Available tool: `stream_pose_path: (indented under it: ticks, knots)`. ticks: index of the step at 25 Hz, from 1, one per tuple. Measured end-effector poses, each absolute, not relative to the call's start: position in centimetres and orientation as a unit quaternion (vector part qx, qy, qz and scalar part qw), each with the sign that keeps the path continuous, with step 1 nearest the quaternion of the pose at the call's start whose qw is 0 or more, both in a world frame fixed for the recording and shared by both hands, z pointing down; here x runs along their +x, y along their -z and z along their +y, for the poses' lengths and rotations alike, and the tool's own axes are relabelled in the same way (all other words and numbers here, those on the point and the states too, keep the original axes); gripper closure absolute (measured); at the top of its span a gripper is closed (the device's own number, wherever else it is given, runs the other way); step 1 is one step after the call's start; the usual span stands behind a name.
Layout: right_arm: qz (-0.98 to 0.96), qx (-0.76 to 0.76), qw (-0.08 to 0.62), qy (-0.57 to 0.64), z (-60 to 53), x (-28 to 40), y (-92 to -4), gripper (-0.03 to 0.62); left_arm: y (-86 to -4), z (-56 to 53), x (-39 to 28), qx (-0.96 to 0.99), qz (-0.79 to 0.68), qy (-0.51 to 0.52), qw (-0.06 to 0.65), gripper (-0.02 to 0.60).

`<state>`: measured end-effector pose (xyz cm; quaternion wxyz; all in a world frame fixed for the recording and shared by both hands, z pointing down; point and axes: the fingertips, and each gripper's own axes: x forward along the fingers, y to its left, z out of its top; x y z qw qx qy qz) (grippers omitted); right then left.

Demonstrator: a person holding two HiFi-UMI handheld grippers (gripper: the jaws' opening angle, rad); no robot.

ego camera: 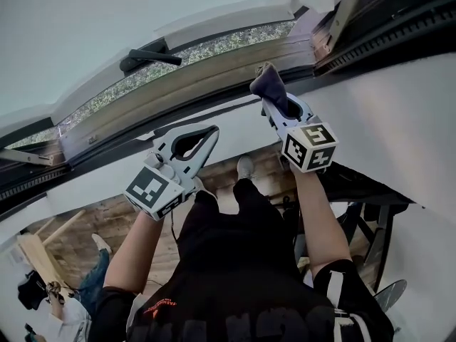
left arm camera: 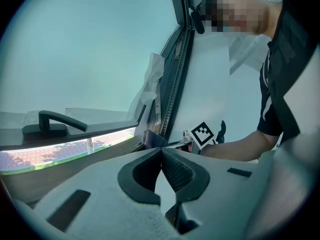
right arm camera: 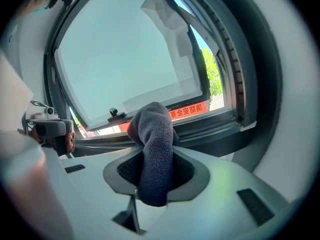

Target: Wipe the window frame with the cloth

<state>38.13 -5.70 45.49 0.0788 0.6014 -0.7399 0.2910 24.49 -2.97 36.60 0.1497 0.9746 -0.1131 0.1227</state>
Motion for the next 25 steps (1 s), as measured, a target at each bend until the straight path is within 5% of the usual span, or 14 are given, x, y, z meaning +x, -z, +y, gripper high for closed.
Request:
stream_pose_path:
  ticks: [25]
  knots:
    - [-0.685, 0.665, 0.068, -0.29, -4.1, 47.7, -45.9, 0.488, -36.7, -2.6, 28.3, 0.977, -0.093, -0.127, 0.146, 0.561]
